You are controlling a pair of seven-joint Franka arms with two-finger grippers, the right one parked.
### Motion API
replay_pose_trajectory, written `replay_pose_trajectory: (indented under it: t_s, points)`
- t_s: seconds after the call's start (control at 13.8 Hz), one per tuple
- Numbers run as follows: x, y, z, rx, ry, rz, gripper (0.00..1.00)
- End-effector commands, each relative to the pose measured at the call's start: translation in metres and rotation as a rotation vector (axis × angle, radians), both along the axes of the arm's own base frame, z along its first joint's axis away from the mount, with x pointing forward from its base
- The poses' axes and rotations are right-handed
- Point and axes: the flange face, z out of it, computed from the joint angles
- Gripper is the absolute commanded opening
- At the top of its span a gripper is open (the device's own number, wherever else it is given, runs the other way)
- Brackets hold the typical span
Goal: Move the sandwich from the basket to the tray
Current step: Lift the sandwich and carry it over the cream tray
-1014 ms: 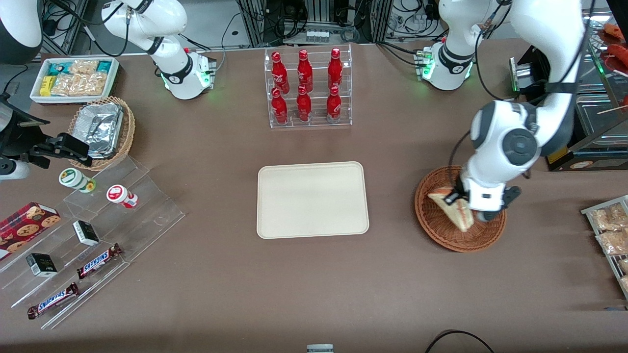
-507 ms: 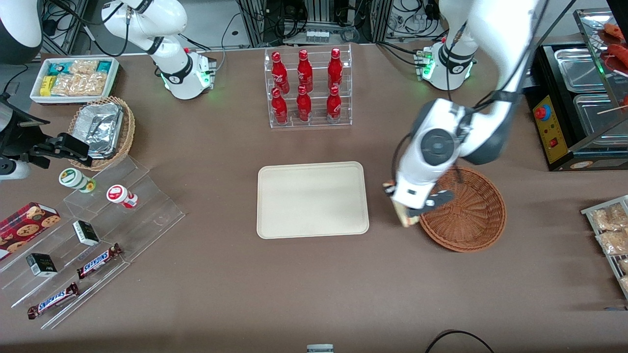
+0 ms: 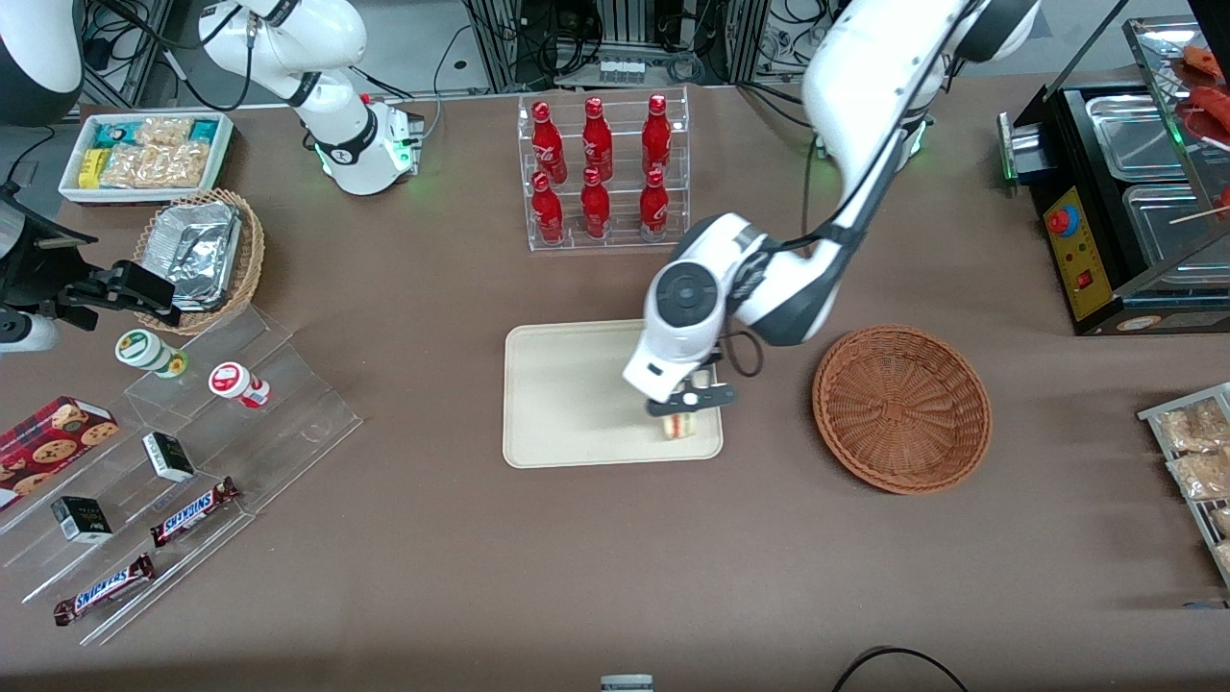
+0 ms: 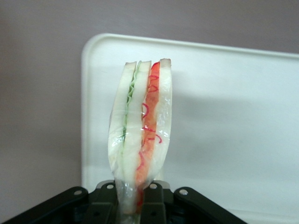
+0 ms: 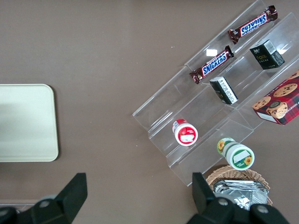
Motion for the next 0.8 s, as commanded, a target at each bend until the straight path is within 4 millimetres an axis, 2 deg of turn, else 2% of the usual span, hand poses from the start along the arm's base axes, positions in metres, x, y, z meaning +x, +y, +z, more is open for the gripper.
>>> replay_pose_trajectory:
  t_s: [0.0,0.14,0.29,0.72]
  points:
    - [0.002,-0.046,-0.011,-0.024,0.013,-0.002,0.00]
    - [-0.003,-0.069,-0.015,-0.017,0.021,-0.004,0.00]
    - [-0.009,-0.083,-0.023,0.013,0.040,0.003,0.00]
    - [-0.013,-0.087,-0.025,0.026,0.039,0.013,0.00]
